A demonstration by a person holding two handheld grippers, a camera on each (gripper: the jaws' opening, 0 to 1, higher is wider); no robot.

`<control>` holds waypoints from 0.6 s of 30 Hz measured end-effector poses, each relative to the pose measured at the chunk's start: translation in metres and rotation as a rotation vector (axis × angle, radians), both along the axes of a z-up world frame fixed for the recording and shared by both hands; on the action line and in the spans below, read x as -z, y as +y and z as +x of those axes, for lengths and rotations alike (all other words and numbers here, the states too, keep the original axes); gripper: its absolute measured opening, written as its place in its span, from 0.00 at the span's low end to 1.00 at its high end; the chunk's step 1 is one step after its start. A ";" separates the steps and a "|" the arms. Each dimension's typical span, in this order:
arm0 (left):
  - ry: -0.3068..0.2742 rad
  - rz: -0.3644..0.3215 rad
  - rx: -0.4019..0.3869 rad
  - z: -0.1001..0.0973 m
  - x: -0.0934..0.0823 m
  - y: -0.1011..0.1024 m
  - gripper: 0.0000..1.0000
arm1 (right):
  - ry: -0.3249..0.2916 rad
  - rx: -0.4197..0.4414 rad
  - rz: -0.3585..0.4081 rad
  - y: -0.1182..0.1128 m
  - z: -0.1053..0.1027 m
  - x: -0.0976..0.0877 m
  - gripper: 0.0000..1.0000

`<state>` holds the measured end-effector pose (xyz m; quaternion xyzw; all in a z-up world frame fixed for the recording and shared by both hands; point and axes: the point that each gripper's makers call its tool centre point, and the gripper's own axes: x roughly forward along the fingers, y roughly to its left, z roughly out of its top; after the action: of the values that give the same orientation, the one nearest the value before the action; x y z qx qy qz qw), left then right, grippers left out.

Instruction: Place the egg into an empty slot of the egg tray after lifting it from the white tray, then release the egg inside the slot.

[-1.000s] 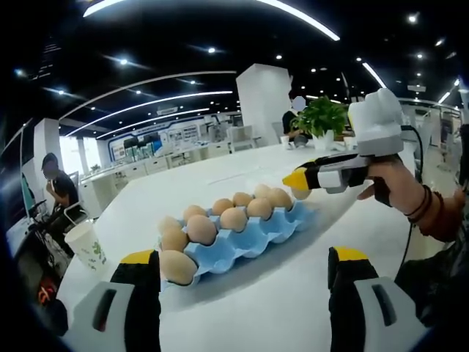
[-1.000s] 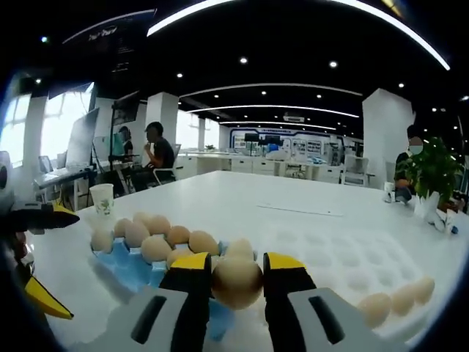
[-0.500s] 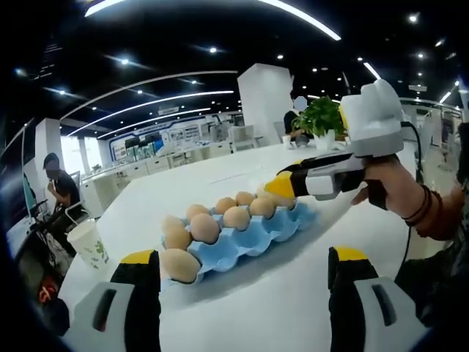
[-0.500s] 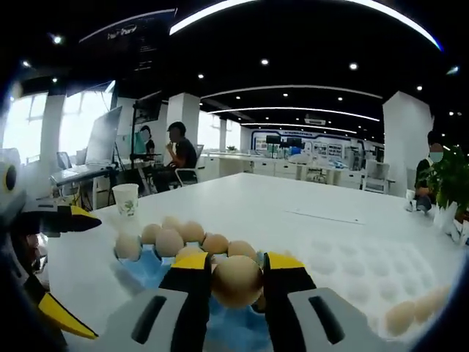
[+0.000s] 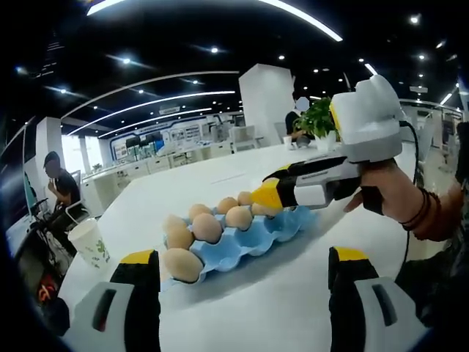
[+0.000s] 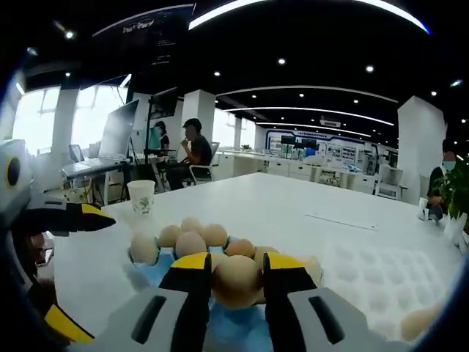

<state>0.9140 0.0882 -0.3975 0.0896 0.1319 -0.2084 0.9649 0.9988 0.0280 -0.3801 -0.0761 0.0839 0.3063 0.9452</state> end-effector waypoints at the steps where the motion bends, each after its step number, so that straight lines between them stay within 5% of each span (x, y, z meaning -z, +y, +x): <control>1: 0.001 0.001 0.000 0.000 0.000 0.000 0.98 | -0.003 -0.004 -0.001 0.002 0.000 0.000 0.29; 18: 0.010 0.002 -0.008 0.003 0.002 0.005 0.98 | -0.001 -0.115 0.001 0.041 -0.009 -0.003 0.29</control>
<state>0.9165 0.0931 -0.3992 0.0889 0.1375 -0.2050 0.9650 0.9903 0.0689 -0.3771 -0.0802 0.0788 0.3602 0.9261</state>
